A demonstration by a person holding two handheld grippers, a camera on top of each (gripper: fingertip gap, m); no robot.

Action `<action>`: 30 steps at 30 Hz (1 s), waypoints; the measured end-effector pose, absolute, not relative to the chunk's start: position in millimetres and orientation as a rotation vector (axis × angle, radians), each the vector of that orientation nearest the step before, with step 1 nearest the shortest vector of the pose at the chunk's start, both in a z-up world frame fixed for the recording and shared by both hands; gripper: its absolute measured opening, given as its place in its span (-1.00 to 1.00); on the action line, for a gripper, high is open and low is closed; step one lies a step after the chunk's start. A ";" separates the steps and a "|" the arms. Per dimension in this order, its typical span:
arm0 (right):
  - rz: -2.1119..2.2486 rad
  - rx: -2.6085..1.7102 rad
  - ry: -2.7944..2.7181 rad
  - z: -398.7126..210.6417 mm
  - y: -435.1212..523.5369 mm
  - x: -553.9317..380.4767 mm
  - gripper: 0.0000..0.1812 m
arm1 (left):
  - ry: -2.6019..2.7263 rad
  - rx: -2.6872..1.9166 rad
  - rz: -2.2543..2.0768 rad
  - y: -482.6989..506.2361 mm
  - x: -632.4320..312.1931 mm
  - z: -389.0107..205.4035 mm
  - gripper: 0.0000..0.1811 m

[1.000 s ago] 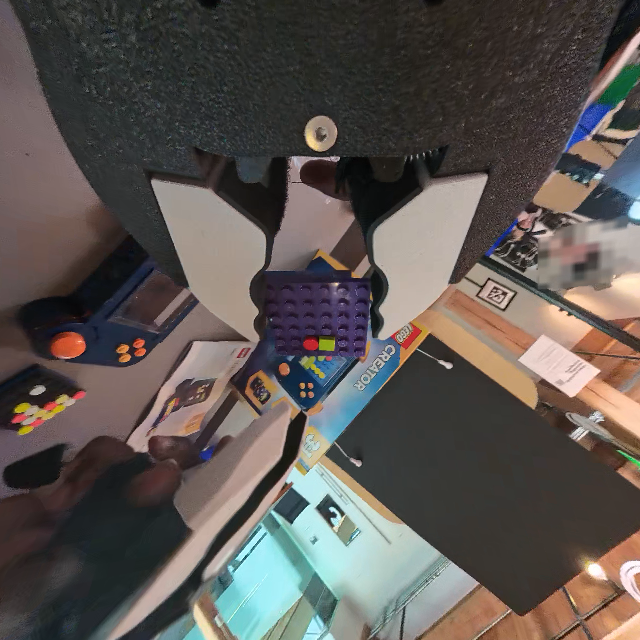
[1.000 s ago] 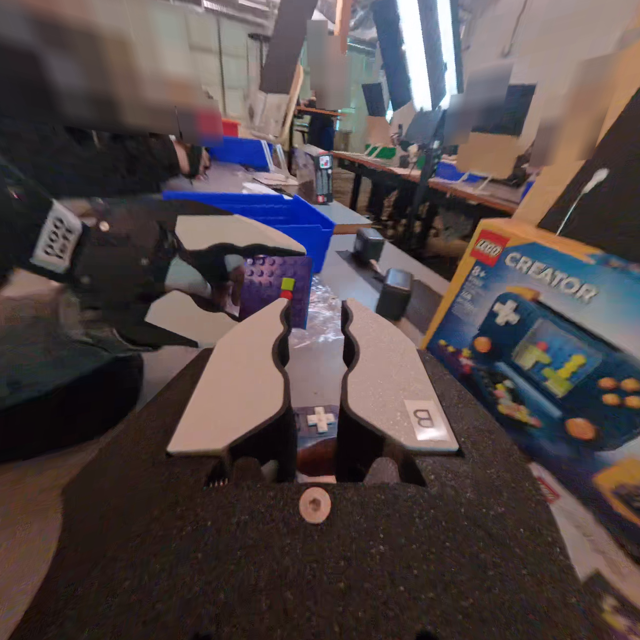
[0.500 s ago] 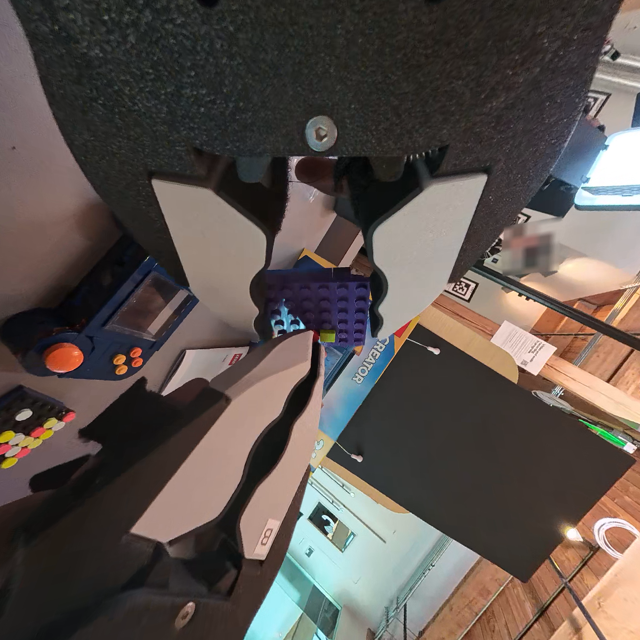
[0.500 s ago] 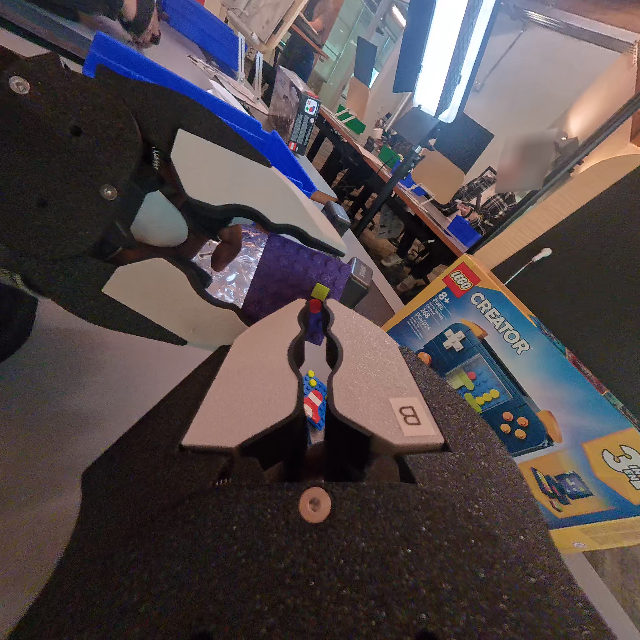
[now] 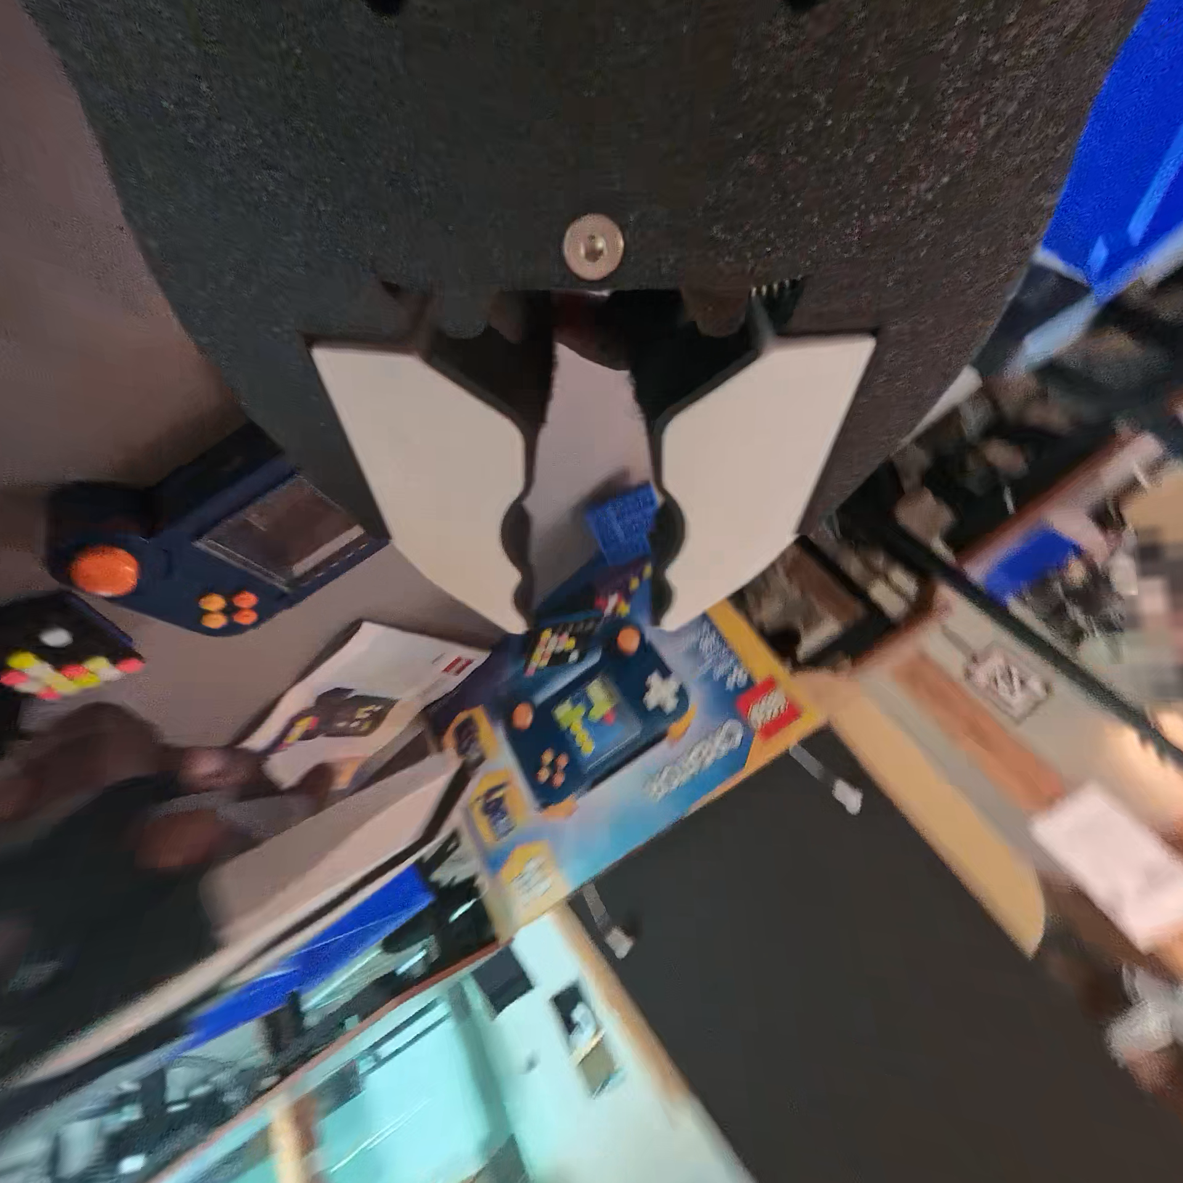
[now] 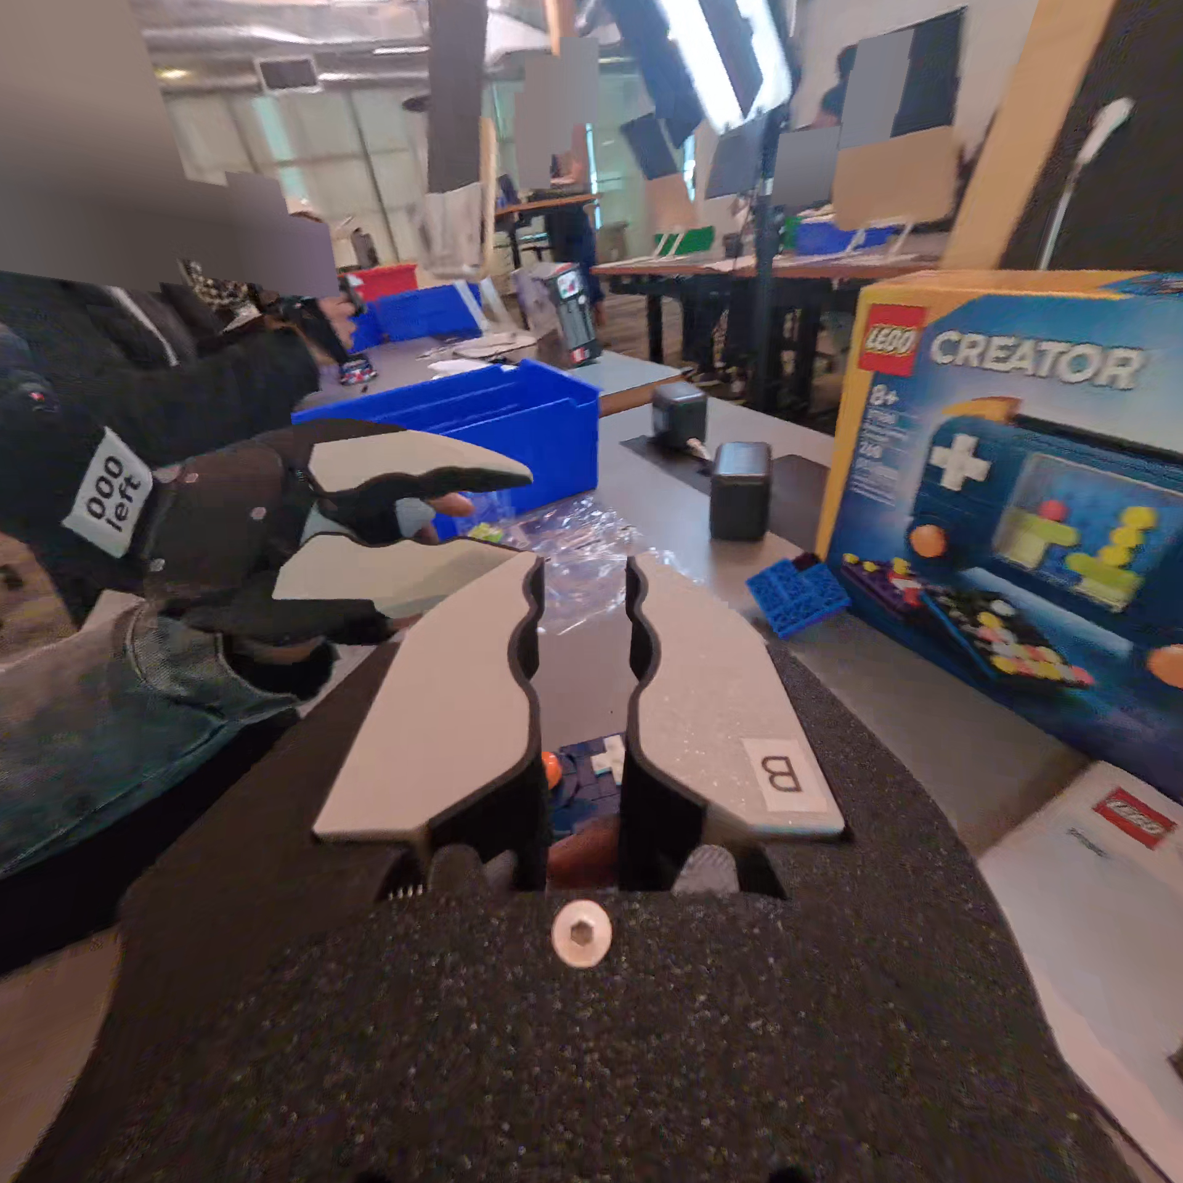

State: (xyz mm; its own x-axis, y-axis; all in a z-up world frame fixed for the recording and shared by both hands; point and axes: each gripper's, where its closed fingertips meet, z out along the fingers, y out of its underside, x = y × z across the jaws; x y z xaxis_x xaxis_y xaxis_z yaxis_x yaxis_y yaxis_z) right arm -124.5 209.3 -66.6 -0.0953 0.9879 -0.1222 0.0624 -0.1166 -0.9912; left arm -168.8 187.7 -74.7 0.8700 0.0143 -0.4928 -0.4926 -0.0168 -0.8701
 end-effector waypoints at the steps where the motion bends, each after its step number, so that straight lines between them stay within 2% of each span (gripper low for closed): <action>1: 1.324 -1.270 -1.232 -62.5 215.6 -120.9 -0.74 | 0.318 -1.601 0.355 189.0 -177.9 -80.3 -0.44; 4: 1.284 -1.259 -1.141 -55.4 227.3 -115.8 -0.73 | 0.130 -1.705 0.130 192.2 -191.2 -97.9 -0.25; 8: 1.246 -1.329 -1.103 -65.2 234.8 -119.9 -0.68 | 0.027 -1.743 0.034 193.7 -198.4 -107.7 -0.20; 12: 1.198 -1.320 -1.101 -67.3 237.9 -120.6 -0.64 | -0.003 -1.833 0.127 206.6 -213.0 -116.6 -0.19; 15: 1.214 -1.323 -1.100 -69.2 238.9 -120.4 -0.64 | 0.076 -1.967 0.099 234.1 -222.8 -125.5 -0.17; 20: 1.243 -1.334 -1.101 -71.8 241.0 -119.2 -0.65 | 0.514 -2.286 0.008 275.4 -245.3 -151.8 -0.15; 30: 1.219 -1.320 -1.137 -71.4 239.7 -117.8 -0.67 | 0.665 -2.478 -0.161 314.2 -266.1 -207.2 -0.01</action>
